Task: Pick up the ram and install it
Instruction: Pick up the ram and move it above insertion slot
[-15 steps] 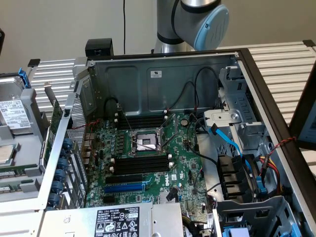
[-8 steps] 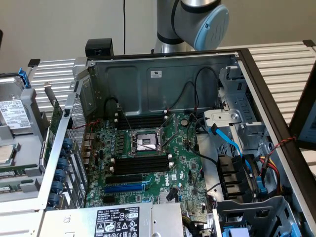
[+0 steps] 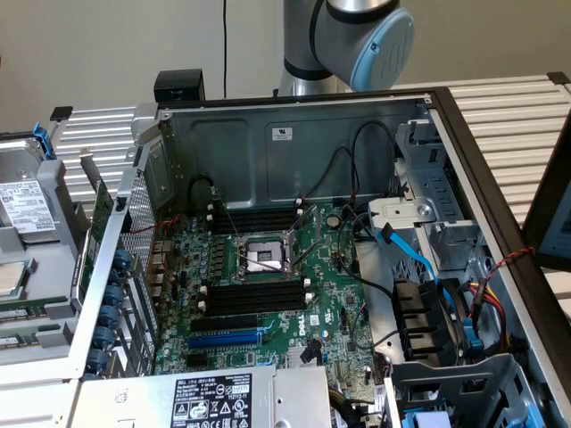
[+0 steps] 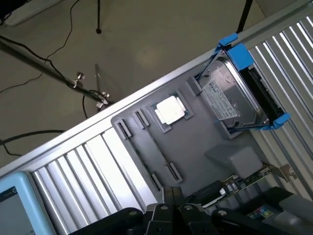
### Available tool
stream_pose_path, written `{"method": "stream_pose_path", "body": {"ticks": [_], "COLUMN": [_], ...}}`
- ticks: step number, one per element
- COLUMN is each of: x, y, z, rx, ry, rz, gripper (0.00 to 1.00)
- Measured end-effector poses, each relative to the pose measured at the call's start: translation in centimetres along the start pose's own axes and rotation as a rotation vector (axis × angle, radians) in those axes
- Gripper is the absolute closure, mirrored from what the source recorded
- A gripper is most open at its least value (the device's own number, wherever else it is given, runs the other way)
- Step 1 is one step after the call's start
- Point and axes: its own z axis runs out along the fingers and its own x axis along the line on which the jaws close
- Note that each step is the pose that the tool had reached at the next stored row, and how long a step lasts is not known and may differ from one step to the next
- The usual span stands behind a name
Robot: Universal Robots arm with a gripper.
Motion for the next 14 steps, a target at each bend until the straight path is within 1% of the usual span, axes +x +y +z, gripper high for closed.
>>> {"method": "stream_pose_path", "body": {"ticks": [14], "x": [0.0], "y": [-0.03], "z": [0.36], "rx": [-0.0023], "ry": [0.0223], "rz": [-0.253], "gripper": [0.9]}}
